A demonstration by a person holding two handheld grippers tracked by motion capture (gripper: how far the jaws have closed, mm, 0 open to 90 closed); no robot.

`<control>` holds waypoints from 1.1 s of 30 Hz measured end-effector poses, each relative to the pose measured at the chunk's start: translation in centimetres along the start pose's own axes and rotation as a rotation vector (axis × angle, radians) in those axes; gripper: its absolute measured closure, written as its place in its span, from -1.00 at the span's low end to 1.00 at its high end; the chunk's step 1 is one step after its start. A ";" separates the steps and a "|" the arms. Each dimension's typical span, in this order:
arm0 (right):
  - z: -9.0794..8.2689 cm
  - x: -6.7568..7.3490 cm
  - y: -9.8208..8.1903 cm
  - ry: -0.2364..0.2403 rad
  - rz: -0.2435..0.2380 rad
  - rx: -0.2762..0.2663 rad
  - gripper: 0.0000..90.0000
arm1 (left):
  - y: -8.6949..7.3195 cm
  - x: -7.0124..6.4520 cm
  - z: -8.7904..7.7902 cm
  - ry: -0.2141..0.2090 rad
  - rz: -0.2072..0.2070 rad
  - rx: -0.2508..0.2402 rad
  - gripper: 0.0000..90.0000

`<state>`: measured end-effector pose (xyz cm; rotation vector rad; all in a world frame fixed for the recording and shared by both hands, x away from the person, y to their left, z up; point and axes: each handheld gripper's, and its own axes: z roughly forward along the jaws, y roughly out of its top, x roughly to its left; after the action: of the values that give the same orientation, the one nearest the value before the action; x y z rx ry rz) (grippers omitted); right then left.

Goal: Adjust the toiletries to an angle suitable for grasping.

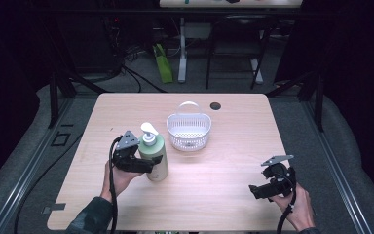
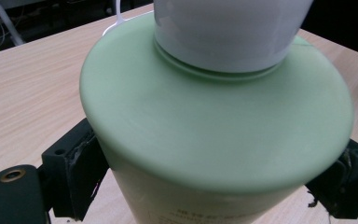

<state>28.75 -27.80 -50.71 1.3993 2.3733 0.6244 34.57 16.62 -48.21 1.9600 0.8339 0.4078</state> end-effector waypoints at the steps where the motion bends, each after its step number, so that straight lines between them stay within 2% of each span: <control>1: 0.0 0.0 0.0 -0.002 -0.002 0.000 -1.00 | 0.0 0.0 0.0 0.001 0.001 0.002 -0.75; 9: 0.1 0.0 -0.1 0.003 -0.013 0.006 -1.00 | -0.1 -0.1 0.0 0.008 -0.009 0.004 -0.78; 15: 0.1 0.0 -0.2 0.005 -0.012 0.008 -1.00 | 0.0 -0.3 -0.2 0.011 -0.016 0.003 -0.98; 17: 0.3 0.0 -0.2 0.008 -0.013 0.013 -1.00 | 0.1 -0.4 -0.4 0.027 -0.007 -0.006 -1.00; 19: 0.4 -0.1 -0.2 0.016 -0.015 0.015 -1.00 | 0.4 -0.5 -0.5 0.026 -0.005 0.001 -1.00; 27: 0.6 0.0 -0.2 0.017 -0.010 0.021 -1.00 | 0.9 -0.6 -1.7 0.031 -0.017 -0.048 -1.00; 30: 0.7 0.0 -0.2 0.021 -0.008 0.027 -1.00 | 1.2 -0.5 -2.1 0.025 -0.034 -0.072 -1.00; 33: 0.7 -0.1 -0.3 0.020 -0.004 0.030 -1.00 | 1.4 -0.5 -2.3 0.024 -0.037 -0.079 -1.00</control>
<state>28.95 -27.89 -51.46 1.4063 2.4097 0.6073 33.35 17.29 -45.82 1.8673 0.8554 0.4369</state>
